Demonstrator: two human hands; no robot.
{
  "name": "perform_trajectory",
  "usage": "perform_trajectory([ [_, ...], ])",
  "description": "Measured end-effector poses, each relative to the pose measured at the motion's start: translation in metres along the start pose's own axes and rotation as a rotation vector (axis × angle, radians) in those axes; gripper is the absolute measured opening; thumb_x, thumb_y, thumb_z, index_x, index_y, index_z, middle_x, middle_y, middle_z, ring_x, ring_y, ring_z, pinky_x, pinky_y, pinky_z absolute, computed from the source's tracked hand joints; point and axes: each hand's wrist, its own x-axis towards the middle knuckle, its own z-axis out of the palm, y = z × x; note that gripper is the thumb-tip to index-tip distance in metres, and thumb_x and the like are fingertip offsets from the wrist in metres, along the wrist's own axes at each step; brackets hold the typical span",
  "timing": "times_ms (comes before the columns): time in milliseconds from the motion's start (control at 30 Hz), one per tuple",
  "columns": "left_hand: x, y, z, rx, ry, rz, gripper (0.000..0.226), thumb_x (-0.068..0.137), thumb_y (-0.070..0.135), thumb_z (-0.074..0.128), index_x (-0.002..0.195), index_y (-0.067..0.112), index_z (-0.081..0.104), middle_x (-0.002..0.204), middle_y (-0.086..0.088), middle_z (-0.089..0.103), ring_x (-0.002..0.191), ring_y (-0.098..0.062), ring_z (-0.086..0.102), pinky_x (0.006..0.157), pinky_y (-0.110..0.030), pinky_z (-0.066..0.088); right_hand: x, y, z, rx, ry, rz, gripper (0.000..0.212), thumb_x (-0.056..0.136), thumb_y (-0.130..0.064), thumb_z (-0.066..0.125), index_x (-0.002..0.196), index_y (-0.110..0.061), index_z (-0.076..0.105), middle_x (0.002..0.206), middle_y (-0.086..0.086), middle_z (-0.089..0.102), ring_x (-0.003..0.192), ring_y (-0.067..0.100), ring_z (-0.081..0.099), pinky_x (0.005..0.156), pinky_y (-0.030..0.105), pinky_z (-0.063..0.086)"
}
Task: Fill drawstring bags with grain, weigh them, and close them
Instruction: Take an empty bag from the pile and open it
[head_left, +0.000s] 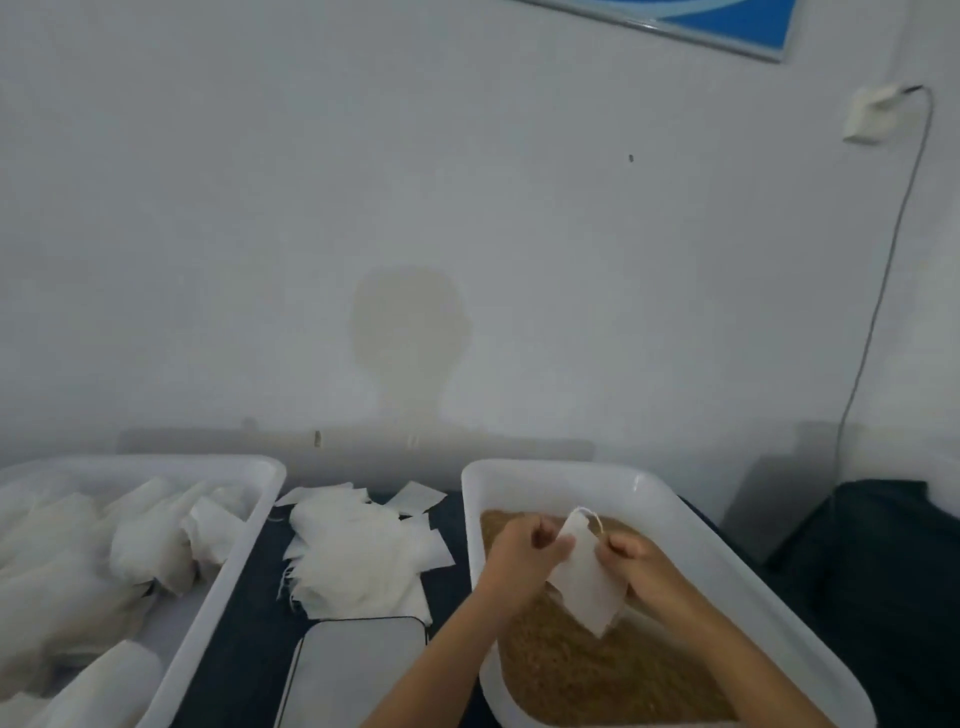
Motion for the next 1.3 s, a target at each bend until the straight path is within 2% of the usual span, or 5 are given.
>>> perform_trajectory([
  [100,0.003,-0.011,0.013,0.055,0.003,-0.010,0.025,0.090,0.023,0.060,0.071,0.019,0.045,0.067,0.006,0.043,0.059,-0.005,0.040,0.058,-0.013,0.035,-0.003,0.007,0.006,-0.170,0.105,-0.019,0.009,0.096,-0.029,0.052,0.092,-0.022,0.057,0.094,-0.006,0.061,0.081,0.001,0.056,0.060,0.013,0.043],
  [267,0.008,-0.016,0.018,-0.025,-0.040,-0.048,0.025,0.090,0.018,0.060,0.069,0.016,0.045,0.065,0.005,0.044,0.060,-0.009,0.042,0.059,-0.016,0.035,-0.003,0.000,0.016,0.052,0.120,-0.101,0.018,0.095,-0.021,0.052,0.085,-0.007,0.059,0.081,0.011,0.063,0.071,0.019,0.060,0.070,0.033,0.051],
  [633,0.003,-0.012,0.019,-0.177,-0.115,-0.055,0.027,0.100,0.022,0.043,0.076,0.014,0.054,0.070,0.002,0.059,0.061,-0.007,0.058,0.058,-0.017,0.049,-0.009,-0.006,0.016,0.525,-0.116,-0.029,0.039,0.093,-0.028,0.050,0.104,0.008,0.059,0.085,0.015,0.066,0.078,0.026,0.065,0.068,0.029,0.054],
  [1033,0.003,-0.014,0.019,-0.180,-0.115,-0.056,0.020,0.092,0.016,0.056,0.075,0.009,0.050,0.073,-0.003,0.061,0.067,-0.013,0.061,0.059,-0.019,0.049,-0.008,-0.003,0.016,0.477,-0.140,-0.062,0.027,0.097,-0.016,0.047,0.072,-0.011,0.056,0.068,0.005,0.061,0.060,0.013,0.059,0.057,0.022,0.048],
  [1300,0.003,-0.015,0.020,-0.108,-0.083,-0.043,0.021,0.087,0.007,0.059,0.069,0.013,0.050,0.067,0.001,0.059,0.062,-0.012,0.062,0.063,-0.026,0.053,-0.008,-0.003,0.015,0.376,-0.119,-0.128,0.029,0.097,-0.015,0.046,0.070,-0.013,0.057,0.067,0.001,0.061,0.063,0.013,0.060,0.068,0.031,0.050],
])
